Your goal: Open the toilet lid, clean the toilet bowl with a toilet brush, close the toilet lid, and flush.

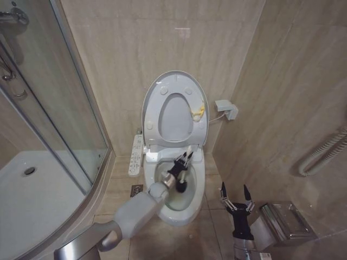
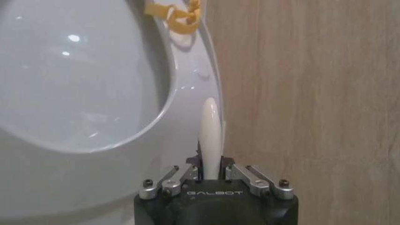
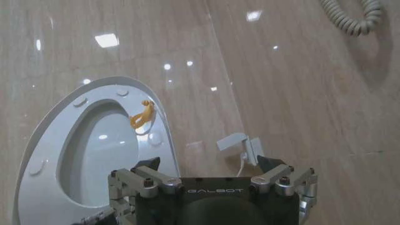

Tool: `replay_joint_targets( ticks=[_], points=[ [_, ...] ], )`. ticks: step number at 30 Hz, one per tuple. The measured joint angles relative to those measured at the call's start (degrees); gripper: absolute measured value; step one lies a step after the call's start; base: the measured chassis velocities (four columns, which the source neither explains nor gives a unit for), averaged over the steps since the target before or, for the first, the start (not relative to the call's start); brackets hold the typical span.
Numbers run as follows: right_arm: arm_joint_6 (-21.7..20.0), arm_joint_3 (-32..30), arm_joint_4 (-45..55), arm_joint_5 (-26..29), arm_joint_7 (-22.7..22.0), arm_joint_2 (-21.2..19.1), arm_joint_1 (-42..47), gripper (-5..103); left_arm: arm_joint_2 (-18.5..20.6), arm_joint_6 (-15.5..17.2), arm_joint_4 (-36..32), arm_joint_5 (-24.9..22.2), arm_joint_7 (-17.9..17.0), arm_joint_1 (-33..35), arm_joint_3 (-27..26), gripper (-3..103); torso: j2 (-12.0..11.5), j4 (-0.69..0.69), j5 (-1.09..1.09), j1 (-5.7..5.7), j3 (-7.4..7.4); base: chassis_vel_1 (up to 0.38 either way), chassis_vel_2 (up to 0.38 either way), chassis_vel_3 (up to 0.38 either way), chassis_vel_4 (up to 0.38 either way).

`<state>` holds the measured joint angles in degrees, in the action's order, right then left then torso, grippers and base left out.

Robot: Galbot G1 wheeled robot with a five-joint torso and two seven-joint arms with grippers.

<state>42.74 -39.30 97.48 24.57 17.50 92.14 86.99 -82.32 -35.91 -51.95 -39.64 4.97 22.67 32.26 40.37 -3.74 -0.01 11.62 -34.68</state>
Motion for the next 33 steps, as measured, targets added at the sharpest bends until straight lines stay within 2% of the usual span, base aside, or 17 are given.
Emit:
replay_joint_targets(
  ticks=[3,5,7,10,12,15,18,21,24,27,30,33],
  points=[
    [0.0,0.2,0.1,-0.2,0.0,0.0,0.1,100,1.2,-0.1,1.7,0.8,0.2,0.7,0.5,19,0.0,0.02,0.00,0.00,0.00,0.000,0.000,0.000,0.000],
    [0.0,0.4,0.2,-0.3,0.0,0.0,0.3,100,2.6,-0.3,4.2,1.4,0.6,2.0,0.7,19,0.0,0.14,0.02,0.00,-0.01,0.000,0.000,0.000,0.000],
    [0.1,0.5,0.2,-0.3,0.1,0.0,0.4,100,2.8,-0.4,4.6,1.4,0.7,2.3,0.8,19,0.0,0.15,0.02,0.00,0.00,0.000,0.000,0.000,0.000],
    [0.2,0.4,0.2,-0.3,0.1,0.0,0.5,100,2.0,-0.3,3.9,1.2,0.6,2.0,0.9,19,0.0,0.13,0.02,0.00,-0.01,0.000,0.000,0.000,0.000],
    [0.2,0.3,0.4,-0.3,0.1,0.0,0.6,100,0.1,-0.2,1.7,0.7,0.3,0.8,0.9,19,0.0,0.04,0.01,0.00,-0.01,0.000,0.000,0.000,0.000],
    [0.1,0.0,0.8,-0.3,0.0,0.0,0.8,100,-1.5,-0.3,-0.3,-0.5,0.2,-0.6,1.1,19,0.0,-0.01,0.01,0.00,0.00,0.000,0.000,0.000,0.000],
    [0.1,-0.1,1.1,-0.2,0.0,0.0,0.9,100,-1.6,-0.3,-0.3,-1.3,0.2,-0.6,1.7,19,0.0,0.02,0.01,0.00,-0.01,0.000,0.000,0.000,0.000],
    [0.2,0.0,1.1,-0.1,0.0,0.0,1.1,100,-0.1,-1.0,2.3,0.1,0.3,1.2,1.7,19,0.0,0.12,0.03,0.00,-0.01,0.000,0.000,0.000,0.000],
    [0.2,0.0,1.1,0.2,0.0,0.0,1.1,100,0.5,-1.3,3.2,0.7,0.3,1.9,1.1,19,0.0,0.14,0.02,0.00,-0.01,0.000,0.000,0.000,0.000],
    [0.2,-0.1,1.0,0.3,0.0,-0.2,1.0,100,0.4,-1.2,2.5,0.6,0.2,1.7,0.8,19,0.0,0.12,0.02,0.00,-0.02,0.000,0.000,0.000,0.000],
    [0.1,-0.3,0.8,0.3,0.0,-0.1,0.7,100,-1.7,-0.6,-0.7,-0.5,-0.3,-0.6,0.6,19,0.0,0.01,0.00,0.00,0.00,0.000,0.000,0.000,0.000],
    [0.0,-0.1,0.6,0.2,0.0,0.0,0.5,100,-2.2,-0.5,-0.7,-0.7,-0.3,-1.3,0.8,19,0.0,0.00,0.01,0.00,0.00,0.000,0.000,0.000,0.000]
  ],
)
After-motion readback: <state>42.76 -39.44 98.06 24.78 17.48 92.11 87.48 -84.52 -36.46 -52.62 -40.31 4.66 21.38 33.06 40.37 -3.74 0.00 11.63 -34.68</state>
